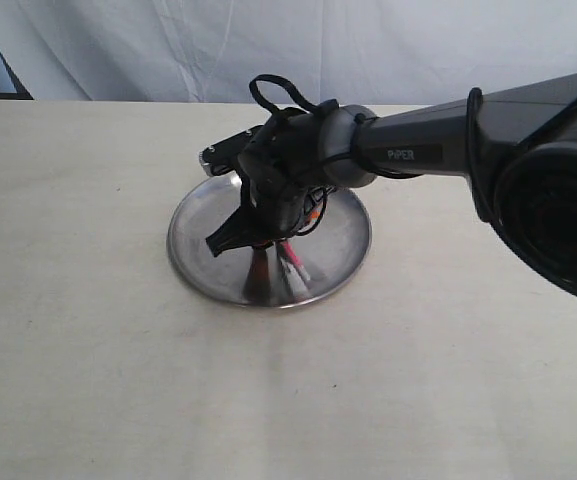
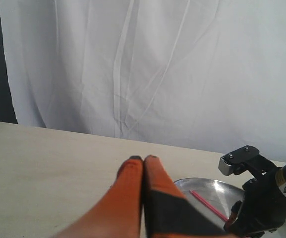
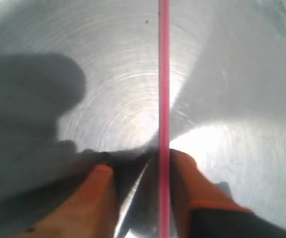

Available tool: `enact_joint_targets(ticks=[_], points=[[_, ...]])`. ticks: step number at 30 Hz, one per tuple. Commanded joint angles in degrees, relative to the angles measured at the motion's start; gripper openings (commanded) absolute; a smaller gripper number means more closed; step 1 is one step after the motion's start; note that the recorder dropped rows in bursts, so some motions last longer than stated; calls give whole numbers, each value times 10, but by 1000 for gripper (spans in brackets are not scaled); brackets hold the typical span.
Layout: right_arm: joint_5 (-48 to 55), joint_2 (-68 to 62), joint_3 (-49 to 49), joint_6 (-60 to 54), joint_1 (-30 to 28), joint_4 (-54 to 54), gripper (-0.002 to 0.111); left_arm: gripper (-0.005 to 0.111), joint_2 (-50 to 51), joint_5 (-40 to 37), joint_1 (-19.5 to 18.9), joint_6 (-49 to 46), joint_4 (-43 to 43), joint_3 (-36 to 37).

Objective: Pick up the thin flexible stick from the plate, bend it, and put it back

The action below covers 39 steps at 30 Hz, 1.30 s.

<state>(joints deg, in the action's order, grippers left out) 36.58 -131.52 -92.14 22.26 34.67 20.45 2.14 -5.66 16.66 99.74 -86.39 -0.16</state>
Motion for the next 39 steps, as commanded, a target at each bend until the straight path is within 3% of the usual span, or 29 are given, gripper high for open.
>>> enact_joint_targets(ticks=[1, 26, 34, 39], points=[[56, -30, 10, -3, -4, 5, -1, 0, -1, -1, 5, 1, -1, 2], [39, 83, 10, -5, -2, -2, -1, 0, -1, -1, 5, 1, -2, 2], [141, 72, 10, -5, -3, -4, -1, 0, -1, -1, 5, 1, -2, 2], [152, 63, 10, -5, -3, -12, -1, 0, -1, -1, 5, 1, -2, 2]])
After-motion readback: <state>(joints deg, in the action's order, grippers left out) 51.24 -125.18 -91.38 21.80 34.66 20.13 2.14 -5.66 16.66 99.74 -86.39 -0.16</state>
